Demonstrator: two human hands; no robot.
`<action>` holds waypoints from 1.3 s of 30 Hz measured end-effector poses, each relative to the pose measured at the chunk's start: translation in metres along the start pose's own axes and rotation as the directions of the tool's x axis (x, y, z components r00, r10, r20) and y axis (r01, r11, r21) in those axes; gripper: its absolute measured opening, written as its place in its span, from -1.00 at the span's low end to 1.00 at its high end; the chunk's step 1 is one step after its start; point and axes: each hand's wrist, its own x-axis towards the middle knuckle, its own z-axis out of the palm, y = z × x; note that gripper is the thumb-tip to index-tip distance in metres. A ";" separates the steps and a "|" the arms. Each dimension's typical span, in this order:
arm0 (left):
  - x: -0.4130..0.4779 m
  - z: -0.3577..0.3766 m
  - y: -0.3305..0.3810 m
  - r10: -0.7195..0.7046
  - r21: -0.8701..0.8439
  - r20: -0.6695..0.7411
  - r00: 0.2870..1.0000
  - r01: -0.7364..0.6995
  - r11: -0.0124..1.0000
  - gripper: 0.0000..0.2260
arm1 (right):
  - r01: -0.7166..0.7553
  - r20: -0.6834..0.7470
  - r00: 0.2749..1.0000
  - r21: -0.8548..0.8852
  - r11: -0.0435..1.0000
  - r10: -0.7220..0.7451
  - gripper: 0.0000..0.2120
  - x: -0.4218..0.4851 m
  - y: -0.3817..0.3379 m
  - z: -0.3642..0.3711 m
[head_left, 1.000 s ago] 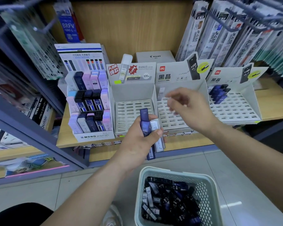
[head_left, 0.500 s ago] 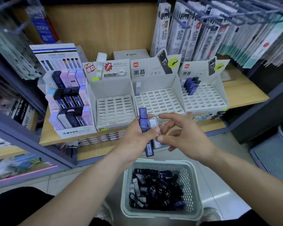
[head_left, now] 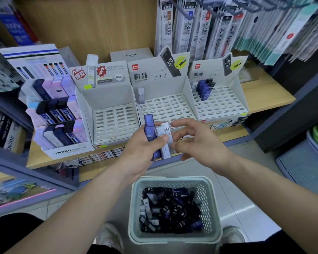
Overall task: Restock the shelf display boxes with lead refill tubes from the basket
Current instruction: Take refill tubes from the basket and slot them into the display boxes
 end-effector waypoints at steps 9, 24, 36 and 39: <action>0.003 0.003 -0.010 -0.023 0.029 -0.007 1.000 0.023 0.999 -0.81 | -0.074 0.100 0.993 0.125 0.989 0.061 -0.79 0.002 0.006 -0.017; 0.028 0.026 0.007 0.016 0.070 -0.025 1.000 -0.014 0.997 -0.81 | 0.096 -0.386 0.898 -0.297 0.950 -0.211 -0.83 0.077 -0.009 -0.124; 0.040 0.019 -0.003 0.008 0.060 -0.036 0.999 -0.006 0.998 -0.81 | 0.143 -0.301 0.892 -0.519 0.843 -0.337 -0.91 0.157 0.005 -0.119; 0.039 0.016 -0.004 -0.004 0.040 -0.055 0.998 0.006 0.999 -0.80 | 0.139 -0.279 0.895 -0.566 0.812 -0.347 -0.92 0.158 0.008 -0.122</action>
